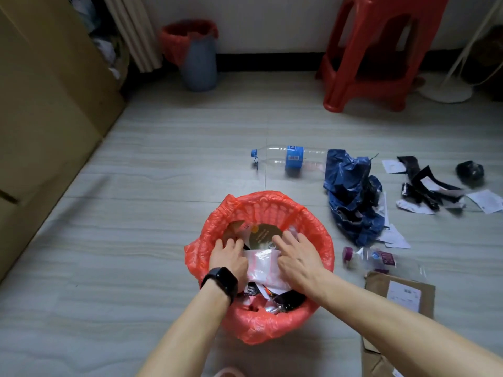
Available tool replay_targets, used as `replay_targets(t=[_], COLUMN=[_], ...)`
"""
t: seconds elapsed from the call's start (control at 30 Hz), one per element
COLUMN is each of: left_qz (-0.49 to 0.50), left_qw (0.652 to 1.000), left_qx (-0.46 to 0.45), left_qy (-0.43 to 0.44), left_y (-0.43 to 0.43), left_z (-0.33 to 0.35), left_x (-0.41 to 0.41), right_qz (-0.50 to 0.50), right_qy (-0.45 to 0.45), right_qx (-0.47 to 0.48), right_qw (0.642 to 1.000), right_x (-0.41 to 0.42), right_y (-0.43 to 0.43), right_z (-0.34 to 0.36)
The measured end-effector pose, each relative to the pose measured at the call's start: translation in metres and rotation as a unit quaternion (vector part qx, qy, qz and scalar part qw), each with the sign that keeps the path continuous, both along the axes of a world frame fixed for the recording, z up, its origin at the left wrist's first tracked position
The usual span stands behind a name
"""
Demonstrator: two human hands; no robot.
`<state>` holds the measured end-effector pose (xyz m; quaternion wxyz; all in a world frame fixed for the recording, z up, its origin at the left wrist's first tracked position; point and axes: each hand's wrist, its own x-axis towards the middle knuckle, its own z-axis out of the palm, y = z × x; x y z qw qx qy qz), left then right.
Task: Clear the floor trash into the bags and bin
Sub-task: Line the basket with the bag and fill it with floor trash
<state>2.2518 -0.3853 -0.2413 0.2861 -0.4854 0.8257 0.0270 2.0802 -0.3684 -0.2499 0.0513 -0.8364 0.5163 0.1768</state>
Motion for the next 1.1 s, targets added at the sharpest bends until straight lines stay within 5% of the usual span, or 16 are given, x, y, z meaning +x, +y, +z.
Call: replay_targets(t=[0.2,0.27,0.5,0.7,0.83,0.97,1.1], left_qz=[0.108,0.111,0.173,0.114,0.073,0.036,-0.048], left_qw=[0.986,0.984,0.976,0.985,0.99,0.996,0.998], left_qx=[0.129,0.141,0.135,0.13,0.12,0.064,0.016], left_qy=[0.004,-0.011,-0.009,0.021,-0.007,-0.044,-0.033], left_y=[-0.01,-0.014,-0.026,-0.032,-0.029,-0.028,-0.029], left_z=[-0.024,-0.032,-0.061,-0.015,0.035,0.078,0.107], left_x=[-0.019,-0.022,-0.026,-0.018,-0.029,-0.046,-0.099], right_qz=[-0.142,-0.133,-0.17,-0.12,-0.122,-0.177,-0.291], right_qy=[0.033,0.064,0.007,-0.005,-0.107,-0.25,-0.356], right_qx=[0.294,0.313,0.269,0.265,0.169,0.091,0.028], right_qw=[0.945,0.938,0.948,0.957,0.972,0.948,0.887], right_x=[0.014,0.017,0.026,0.007,-0.024,-0.064,-0.131], right_y=[-0.006,-0.008,-0.019,-0.024,-0.007,0.015,0.061], right_z=[-0.013,-0.023,-0.053,0.004,0.049,0.084,0.104])
